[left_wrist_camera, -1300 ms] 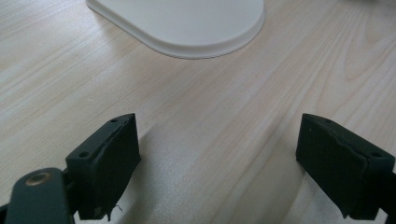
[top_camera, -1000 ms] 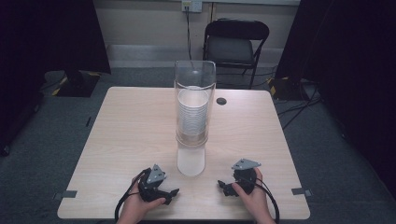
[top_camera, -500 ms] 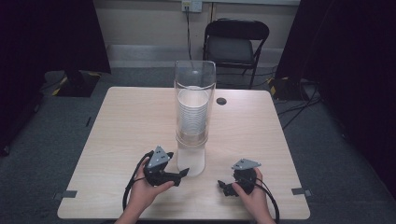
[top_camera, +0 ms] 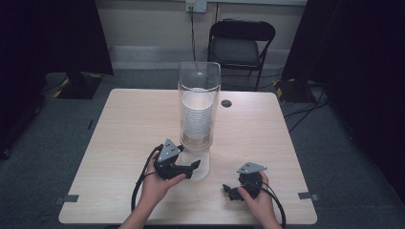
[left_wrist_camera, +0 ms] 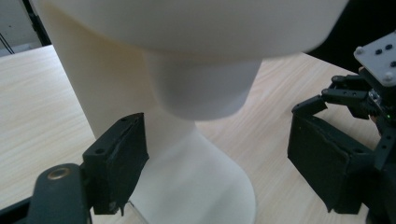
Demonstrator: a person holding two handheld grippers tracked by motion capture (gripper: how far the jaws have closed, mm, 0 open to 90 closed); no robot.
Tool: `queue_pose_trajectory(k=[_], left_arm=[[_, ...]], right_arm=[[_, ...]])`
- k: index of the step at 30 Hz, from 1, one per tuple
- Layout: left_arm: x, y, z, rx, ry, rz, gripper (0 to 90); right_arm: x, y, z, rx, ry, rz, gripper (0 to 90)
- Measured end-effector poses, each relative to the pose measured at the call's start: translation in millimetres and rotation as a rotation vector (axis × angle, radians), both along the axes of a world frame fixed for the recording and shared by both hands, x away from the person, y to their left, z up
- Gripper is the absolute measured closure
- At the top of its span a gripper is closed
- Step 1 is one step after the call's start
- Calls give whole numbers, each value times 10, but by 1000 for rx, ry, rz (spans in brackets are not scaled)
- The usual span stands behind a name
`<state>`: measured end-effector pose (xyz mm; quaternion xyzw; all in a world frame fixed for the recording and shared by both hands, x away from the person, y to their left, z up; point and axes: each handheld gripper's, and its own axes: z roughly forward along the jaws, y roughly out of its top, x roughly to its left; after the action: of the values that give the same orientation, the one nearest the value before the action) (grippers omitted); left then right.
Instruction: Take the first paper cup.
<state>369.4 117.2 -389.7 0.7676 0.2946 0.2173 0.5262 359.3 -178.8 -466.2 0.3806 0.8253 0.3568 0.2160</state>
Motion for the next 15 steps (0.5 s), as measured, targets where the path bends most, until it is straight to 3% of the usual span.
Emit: queue_pose_trajectory(k=[3,15], left_arm=[[22,-15,33,-30,-18,15,195],[90,-102,75,-46,-52,33,196]], right_arm=[[0,0,0,0,0,0,0],[0,0,0,0,0,0,0]])
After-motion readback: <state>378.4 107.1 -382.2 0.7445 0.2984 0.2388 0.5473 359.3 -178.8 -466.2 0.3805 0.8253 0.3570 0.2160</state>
